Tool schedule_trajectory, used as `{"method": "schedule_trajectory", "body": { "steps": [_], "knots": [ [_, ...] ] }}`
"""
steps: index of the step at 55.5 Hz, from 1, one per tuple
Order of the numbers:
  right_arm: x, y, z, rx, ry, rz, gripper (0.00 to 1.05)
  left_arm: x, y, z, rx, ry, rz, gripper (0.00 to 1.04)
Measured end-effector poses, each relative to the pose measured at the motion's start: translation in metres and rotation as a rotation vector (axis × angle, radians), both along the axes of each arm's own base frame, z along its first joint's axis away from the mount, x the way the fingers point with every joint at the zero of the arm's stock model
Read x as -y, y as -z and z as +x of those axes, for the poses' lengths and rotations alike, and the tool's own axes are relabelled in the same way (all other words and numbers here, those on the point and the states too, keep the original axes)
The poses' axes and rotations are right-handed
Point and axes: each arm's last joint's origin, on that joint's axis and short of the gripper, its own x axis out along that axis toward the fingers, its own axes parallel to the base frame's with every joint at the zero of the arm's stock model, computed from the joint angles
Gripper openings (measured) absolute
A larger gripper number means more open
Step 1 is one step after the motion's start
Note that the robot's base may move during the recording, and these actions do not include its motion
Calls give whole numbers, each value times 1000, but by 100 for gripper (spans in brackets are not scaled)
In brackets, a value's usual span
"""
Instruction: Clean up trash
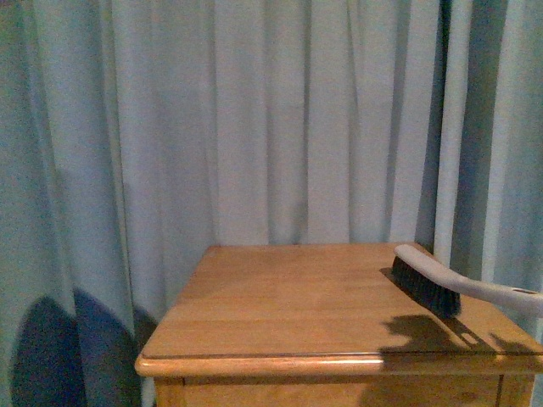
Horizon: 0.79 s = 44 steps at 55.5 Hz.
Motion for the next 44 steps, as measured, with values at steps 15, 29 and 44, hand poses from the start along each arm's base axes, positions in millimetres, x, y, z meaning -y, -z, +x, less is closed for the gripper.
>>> {"method": "schedule_trajectory", "body": {
  "steps": [15, 29, 44],
  "knots": [
    [-20, 15, 62, -212, -15, 13, 97, 0, 0, 0, 0, 0, 0, 26],
    [-26, 50, 105, -343, 38, 38, 97, 0, 0, 0, 0, 1, 0, 26],
    [-26, 74, 125, -403, 83, 79, 97, 0, 0, 0, 0, 0, 0, 26]
  ]
}}
